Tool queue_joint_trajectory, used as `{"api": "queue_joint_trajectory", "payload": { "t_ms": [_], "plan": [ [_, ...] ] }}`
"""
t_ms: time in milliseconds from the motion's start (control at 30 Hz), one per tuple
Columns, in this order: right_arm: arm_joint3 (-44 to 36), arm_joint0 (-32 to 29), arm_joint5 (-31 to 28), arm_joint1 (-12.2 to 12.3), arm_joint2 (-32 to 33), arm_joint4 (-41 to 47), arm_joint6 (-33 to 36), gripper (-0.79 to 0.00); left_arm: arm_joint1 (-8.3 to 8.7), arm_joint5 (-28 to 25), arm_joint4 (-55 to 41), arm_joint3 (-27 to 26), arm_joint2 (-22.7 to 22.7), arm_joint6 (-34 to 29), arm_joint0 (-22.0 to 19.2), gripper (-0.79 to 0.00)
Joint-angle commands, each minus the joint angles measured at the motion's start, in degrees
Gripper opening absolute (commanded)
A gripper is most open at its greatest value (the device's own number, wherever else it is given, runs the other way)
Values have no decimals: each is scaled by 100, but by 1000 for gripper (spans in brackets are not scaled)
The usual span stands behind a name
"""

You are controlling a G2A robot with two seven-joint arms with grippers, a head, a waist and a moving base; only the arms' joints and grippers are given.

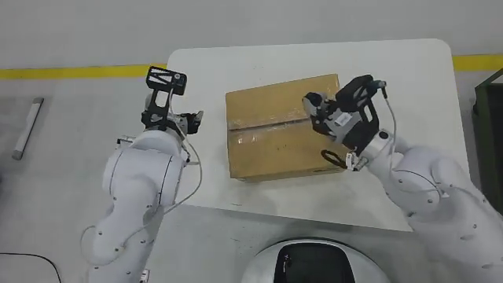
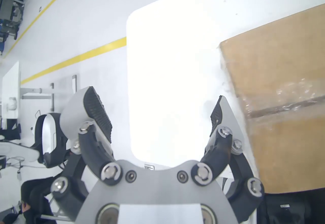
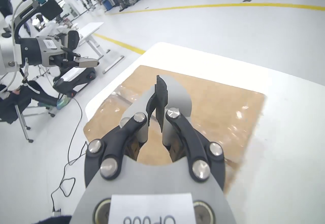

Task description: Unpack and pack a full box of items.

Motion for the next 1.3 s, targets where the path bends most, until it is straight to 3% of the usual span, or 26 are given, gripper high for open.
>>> {"api": "queue_joint_trajectory", "payload": {
  "t_ms": [0, 267, 433, 700, 1267],
  "plan": [
    [199, 342, 8, -75, -548, -291, -57, -785, 34, -74, 14, -170, -345, -30, 305, 0],
    [1179, 1431, 194, -451, -2060, -1193, -328, -785, 83, -380, -200, -397, -1058, 171, 908, 0],
    [1593, 1660, 443, -625, -2424, -1327, -320, -785, 79, -510, -397, -367, -1182, 367, 1016, 0],
    [1556, 1497, 706, -681, -2284, -1377, -81, -785, 59, -639, -661, -277, -1191, 599, 1051, 0],
    [798, 462, 1120, -550, -1356, -1669, 387, -785, 23, -900, -939, 11, -1012, 825, 825, 0]
  ]
}}
